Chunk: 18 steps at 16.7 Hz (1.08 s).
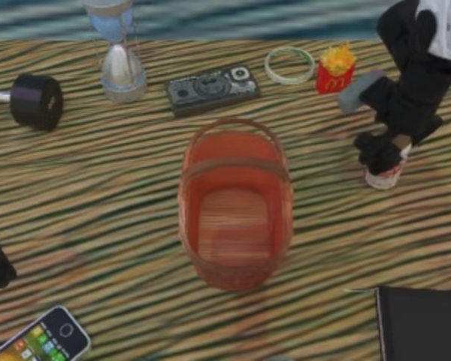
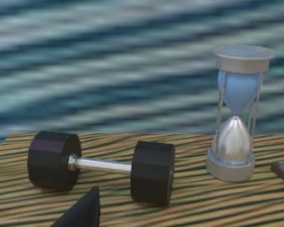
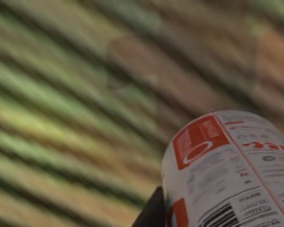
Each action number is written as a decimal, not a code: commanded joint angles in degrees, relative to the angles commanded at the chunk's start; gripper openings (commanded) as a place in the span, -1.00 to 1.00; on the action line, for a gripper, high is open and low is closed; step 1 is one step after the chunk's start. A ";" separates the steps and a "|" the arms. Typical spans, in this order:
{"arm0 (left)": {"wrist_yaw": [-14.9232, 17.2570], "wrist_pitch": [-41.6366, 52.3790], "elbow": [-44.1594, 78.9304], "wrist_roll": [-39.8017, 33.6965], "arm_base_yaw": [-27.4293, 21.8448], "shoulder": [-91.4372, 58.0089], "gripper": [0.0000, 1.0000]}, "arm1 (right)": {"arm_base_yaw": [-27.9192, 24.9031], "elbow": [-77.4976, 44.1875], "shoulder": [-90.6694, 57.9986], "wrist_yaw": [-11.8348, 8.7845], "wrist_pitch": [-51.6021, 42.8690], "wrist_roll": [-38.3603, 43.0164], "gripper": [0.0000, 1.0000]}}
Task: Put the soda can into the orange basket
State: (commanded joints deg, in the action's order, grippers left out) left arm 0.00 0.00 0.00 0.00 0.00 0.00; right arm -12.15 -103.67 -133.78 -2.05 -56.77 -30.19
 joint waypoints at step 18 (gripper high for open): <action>0.00 0.00 0.00 0.00 0.00 0.00 1.00 | -6.27 28.58 11.79 -51.09 90.56 27.17 -1.00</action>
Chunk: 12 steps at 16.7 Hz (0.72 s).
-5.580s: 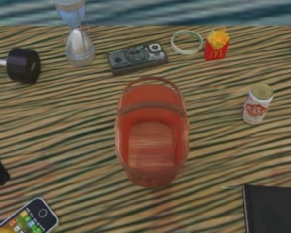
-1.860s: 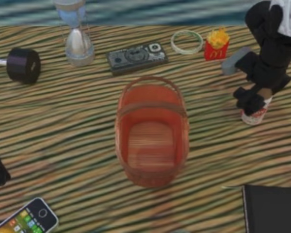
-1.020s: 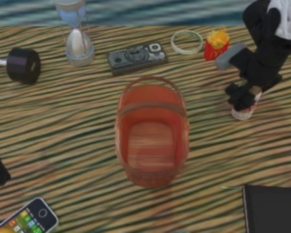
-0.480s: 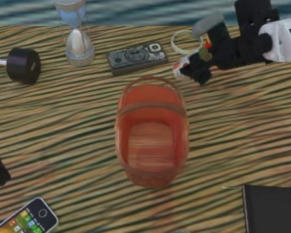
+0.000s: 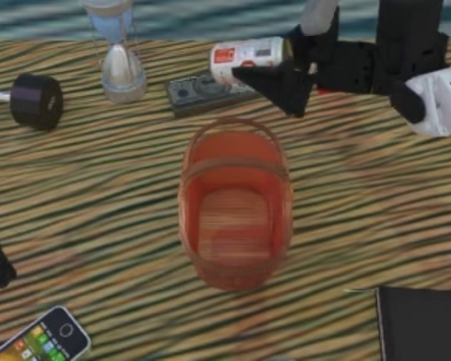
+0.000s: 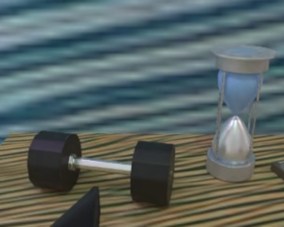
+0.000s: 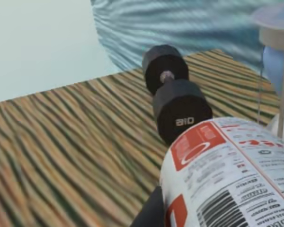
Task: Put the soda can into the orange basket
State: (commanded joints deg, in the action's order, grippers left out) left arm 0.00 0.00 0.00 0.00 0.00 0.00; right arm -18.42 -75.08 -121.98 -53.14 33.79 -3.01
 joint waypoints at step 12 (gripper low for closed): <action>0.00 0.00 0.00 0.00 0.00 0.00 1.00 | -0.90 5.60 4.13 -10.16 16.11 4.91 -1.00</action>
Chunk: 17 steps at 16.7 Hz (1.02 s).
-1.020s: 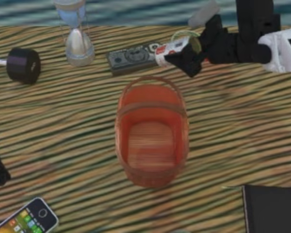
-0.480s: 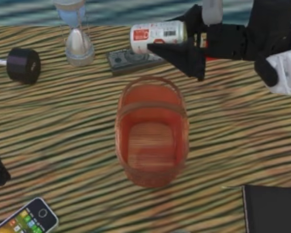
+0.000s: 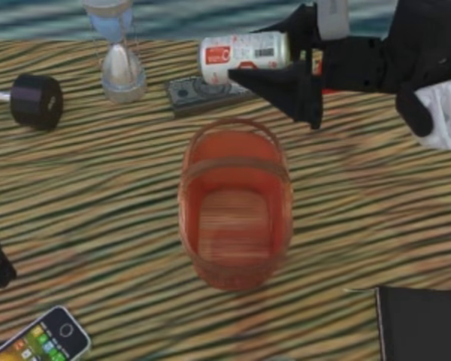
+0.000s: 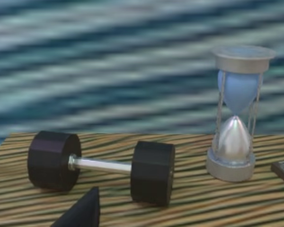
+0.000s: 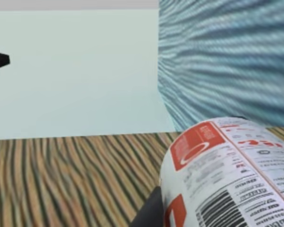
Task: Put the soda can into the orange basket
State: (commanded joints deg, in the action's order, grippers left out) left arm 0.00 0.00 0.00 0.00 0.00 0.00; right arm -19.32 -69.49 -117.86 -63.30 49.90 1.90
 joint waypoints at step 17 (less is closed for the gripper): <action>0.00 0.00 0.00 0.00 0.00 0.00 1.00 | -0.52 3.49 -15.00 0.26 18.21 -0.32 -0.40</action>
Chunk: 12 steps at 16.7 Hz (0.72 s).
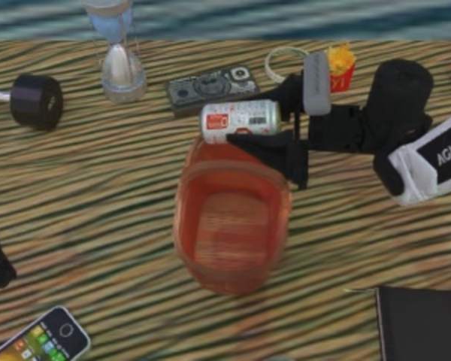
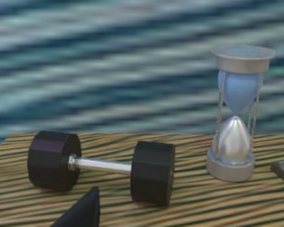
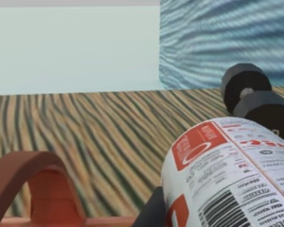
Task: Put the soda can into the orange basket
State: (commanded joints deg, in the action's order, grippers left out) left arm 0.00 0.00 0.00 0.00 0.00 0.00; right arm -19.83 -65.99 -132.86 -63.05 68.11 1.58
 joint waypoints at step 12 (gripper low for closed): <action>0.00 0.00 0.00 0.00 0.00 0.00 1.00 | 0.00 0.00 0.00 0.00 0.00 0.00 1.00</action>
State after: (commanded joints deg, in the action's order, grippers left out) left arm 0.00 0.00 0.00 0.00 0.00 0.00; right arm -19.83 -65.99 -132.86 -63.05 68.11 1.58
